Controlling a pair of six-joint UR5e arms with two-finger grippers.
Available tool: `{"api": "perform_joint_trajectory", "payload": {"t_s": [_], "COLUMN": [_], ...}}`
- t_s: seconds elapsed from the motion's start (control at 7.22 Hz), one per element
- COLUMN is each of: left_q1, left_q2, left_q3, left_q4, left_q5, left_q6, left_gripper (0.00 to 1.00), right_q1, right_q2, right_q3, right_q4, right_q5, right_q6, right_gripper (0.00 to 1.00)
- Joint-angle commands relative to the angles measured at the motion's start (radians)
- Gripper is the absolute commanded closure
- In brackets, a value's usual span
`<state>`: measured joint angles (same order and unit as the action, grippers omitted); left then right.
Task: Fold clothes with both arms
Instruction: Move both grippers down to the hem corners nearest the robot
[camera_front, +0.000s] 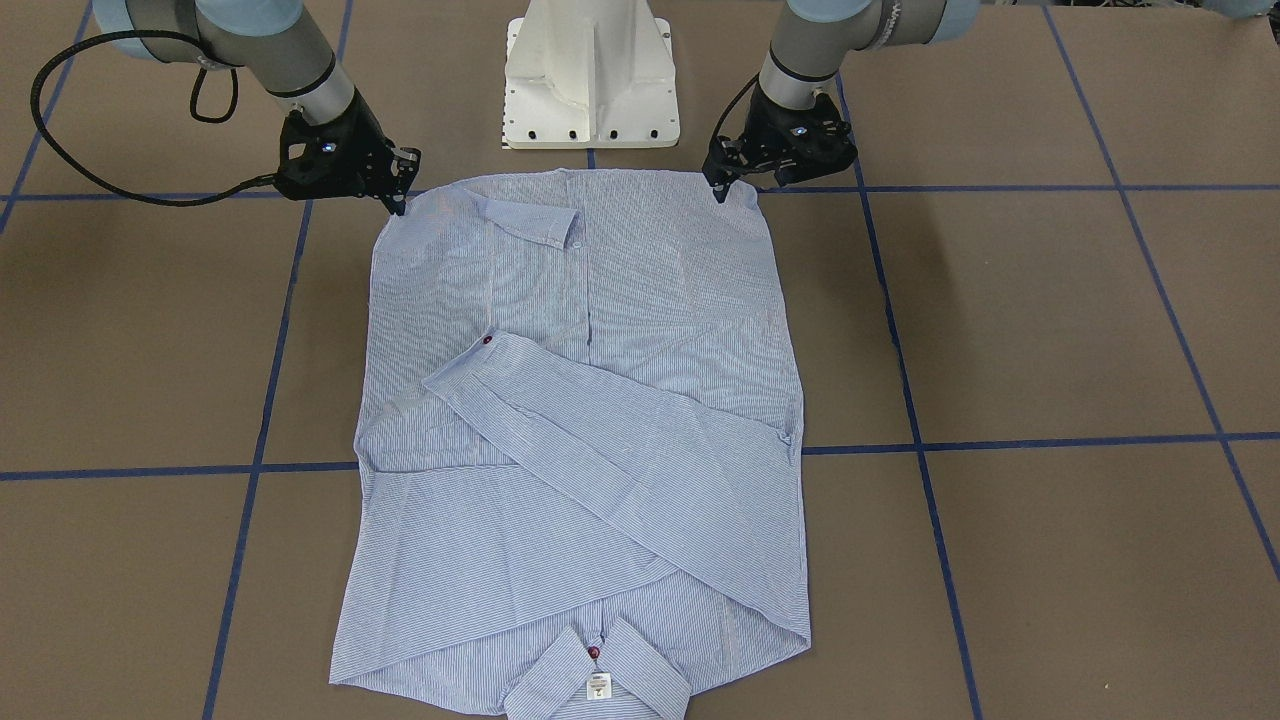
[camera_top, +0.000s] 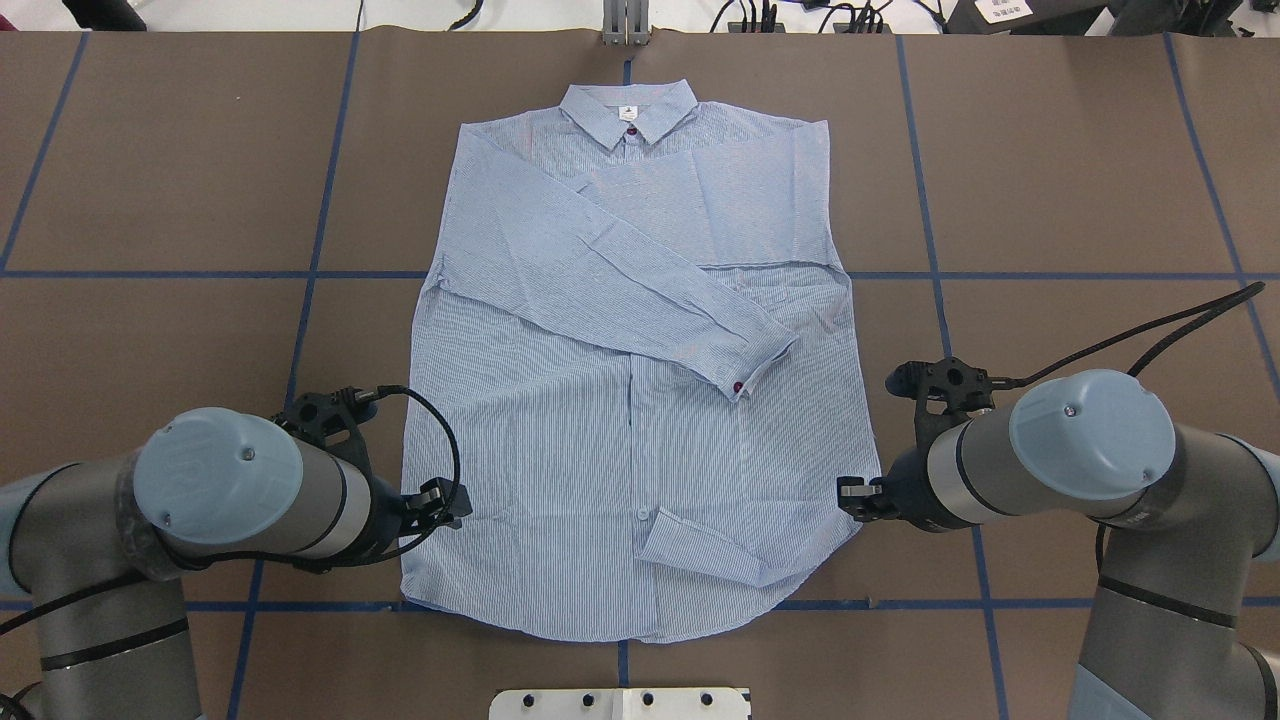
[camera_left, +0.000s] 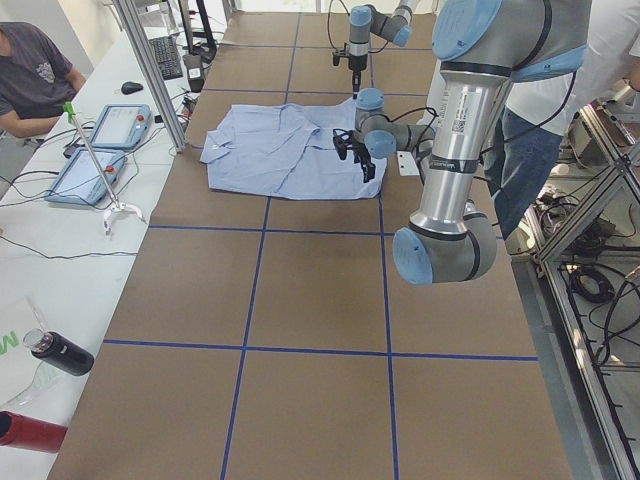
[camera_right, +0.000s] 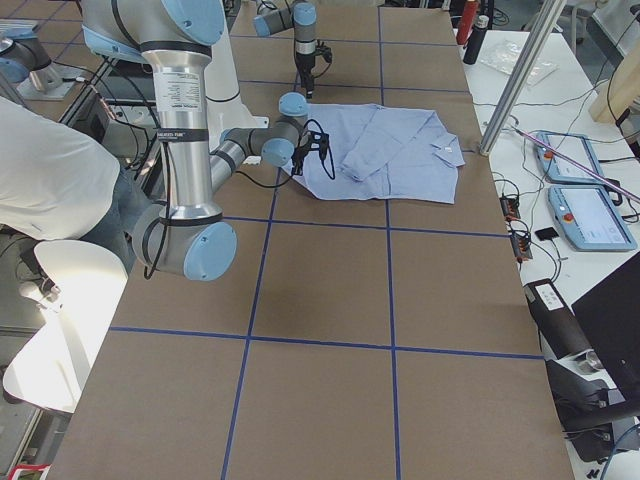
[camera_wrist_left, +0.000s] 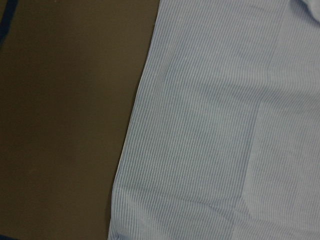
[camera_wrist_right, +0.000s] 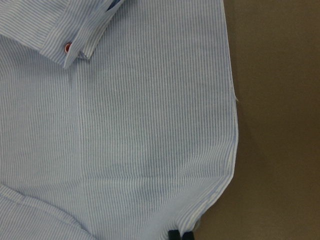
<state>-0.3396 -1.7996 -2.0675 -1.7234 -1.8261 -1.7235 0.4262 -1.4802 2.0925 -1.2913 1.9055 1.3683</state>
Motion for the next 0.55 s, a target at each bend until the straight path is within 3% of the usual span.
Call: {"api": "perform_joint_trajectory", "payload": {"t_s": [0.0,0.28,0.42], "left_q1": [0.031,0.031,0.031], "left_q2": [0.034,0.032,0.031], "left_q3": [0.062,0.076,0.075], "left_q4": [-0.091,-0.094,-0.094], "left_q5": [0.043,0.056,0.056], "left_q6": [-0.060,-0.103,-0.099], "left_gripper": [0.07,0.40,0.46], "right_q1": [0.000,0.000,0.000], "right_q2": [0.011,0.011,0.011], "right_q3": [0.001,-0.002,-0.002], "right_q4": [0.000,-0.002,0.000], "right_q5": [0.000,0.000,0.000], "right_q6": [0.000,0.000,0.000], "right_gripper": [1.00,1.00,1.00]}}
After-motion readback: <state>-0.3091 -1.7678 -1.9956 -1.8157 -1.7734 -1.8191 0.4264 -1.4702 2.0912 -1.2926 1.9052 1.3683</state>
